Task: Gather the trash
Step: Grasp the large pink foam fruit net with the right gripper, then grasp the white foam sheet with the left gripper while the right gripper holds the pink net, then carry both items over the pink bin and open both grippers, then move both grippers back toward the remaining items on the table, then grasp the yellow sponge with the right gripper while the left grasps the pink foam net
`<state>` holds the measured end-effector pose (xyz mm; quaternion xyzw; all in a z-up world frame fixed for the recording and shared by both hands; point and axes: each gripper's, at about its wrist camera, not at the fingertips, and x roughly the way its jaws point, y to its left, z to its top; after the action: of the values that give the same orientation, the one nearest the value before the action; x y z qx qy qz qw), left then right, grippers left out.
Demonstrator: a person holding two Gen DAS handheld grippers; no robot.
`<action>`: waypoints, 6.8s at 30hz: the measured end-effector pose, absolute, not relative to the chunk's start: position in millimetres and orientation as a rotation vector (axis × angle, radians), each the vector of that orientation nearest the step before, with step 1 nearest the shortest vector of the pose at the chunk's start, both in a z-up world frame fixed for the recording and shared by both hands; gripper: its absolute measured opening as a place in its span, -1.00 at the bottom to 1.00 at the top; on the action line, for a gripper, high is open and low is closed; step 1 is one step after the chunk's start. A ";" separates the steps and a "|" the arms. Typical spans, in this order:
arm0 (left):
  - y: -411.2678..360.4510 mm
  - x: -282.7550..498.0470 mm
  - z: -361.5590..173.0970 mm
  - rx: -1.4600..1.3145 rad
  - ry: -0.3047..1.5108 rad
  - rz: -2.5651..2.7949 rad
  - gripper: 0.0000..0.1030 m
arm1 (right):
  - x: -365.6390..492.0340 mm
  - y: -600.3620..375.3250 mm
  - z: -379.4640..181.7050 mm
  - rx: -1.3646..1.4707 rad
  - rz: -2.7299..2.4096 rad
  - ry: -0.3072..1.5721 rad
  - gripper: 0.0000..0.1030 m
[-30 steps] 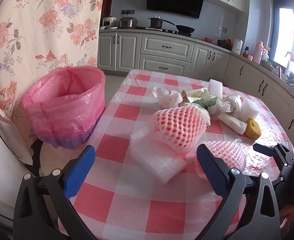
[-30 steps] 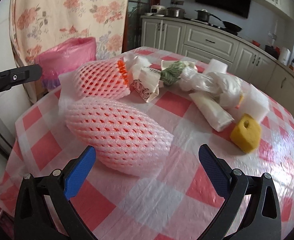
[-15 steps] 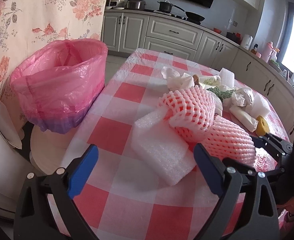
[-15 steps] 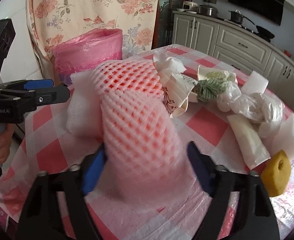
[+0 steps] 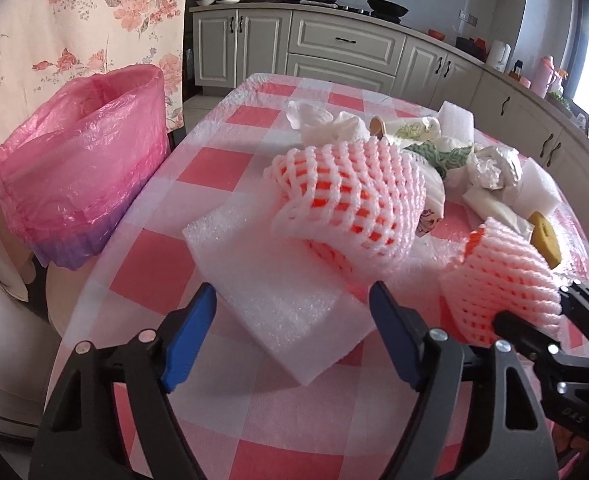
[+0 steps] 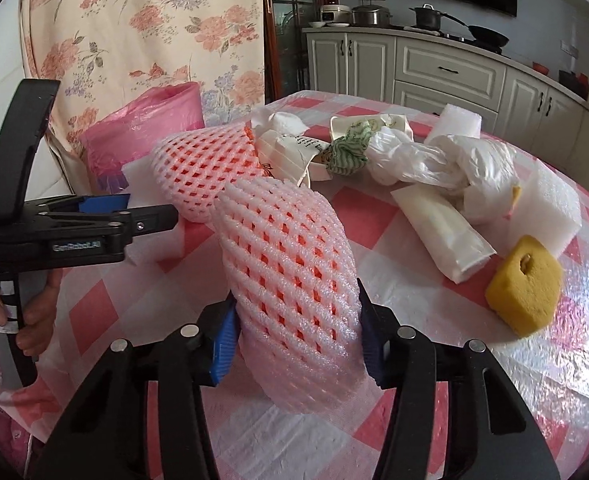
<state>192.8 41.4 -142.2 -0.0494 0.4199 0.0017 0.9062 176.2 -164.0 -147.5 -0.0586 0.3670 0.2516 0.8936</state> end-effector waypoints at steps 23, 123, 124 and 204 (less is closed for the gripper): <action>62.2 169.1 -142.8 -0.083 0.810 0.121 0.25 | 152.8 -159.2 -139.9 -0.082 0.537 0.710 -0.02; 119.9 176.2 -74.9 -0.224 0.401 0.114 0.83 | 218.8 -112.8 -84.4 0.015 0.438 0.523 0.47; 111.0 176.9 -76.9 -0.209 0.411 0.101 0.83 | 215.9 -124.3 -88.7 0.014 0.411 0.529 0.47; 25.2 193.1 -116.0 -0.035 0.555 -0.034 -0.33 | 205.4 -218.8 -124.5 0.059 0.142 0.672 -0.10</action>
<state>193.1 25.2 -116.0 -0.0172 0.2739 -0.0167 0.9615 205.4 -218.8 -124.5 0.0291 0.3292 0.0694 0.9412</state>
